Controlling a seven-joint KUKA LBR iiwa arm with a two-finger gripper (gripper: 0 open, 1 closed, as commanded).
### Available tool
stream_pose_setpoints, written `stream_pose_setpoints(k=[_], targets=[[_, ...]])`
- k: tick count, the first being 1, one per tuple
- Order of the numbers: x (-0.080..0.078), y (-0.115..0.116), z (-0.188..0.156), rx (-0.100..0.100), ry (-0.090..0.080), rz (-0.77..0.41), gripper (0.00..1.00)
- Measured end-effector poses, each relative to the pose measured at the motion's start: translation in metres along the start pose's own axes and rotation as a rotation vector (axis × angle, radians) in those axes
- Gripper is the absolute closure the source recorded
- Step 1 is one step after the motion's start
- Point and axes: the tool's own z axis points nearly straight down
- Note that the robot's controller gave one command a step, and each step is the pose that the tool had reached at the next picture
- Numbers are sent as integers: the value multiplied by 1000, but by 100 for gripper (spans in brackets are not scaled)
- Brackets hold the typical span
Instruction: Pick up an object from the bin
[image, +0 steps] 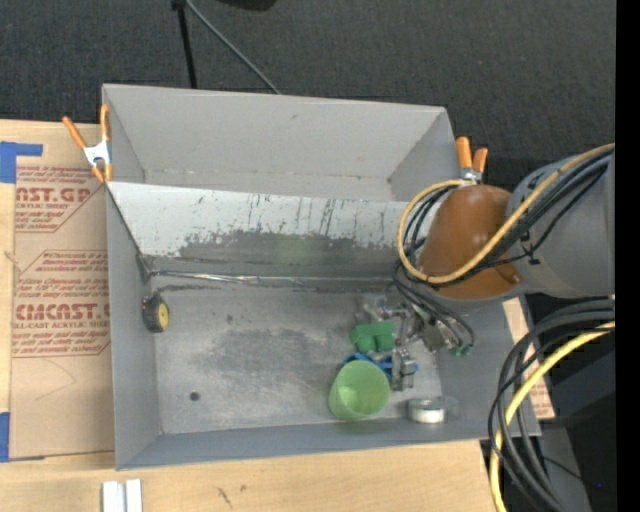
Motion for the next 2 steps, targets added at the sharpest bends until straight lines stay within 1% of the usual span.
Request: stream_pose_setpoints(k=[1, 2], targets=[[-1, -1, -2, 1, -2, 1, 100], [32, 37, -111, 3, -9, 12, 100]])
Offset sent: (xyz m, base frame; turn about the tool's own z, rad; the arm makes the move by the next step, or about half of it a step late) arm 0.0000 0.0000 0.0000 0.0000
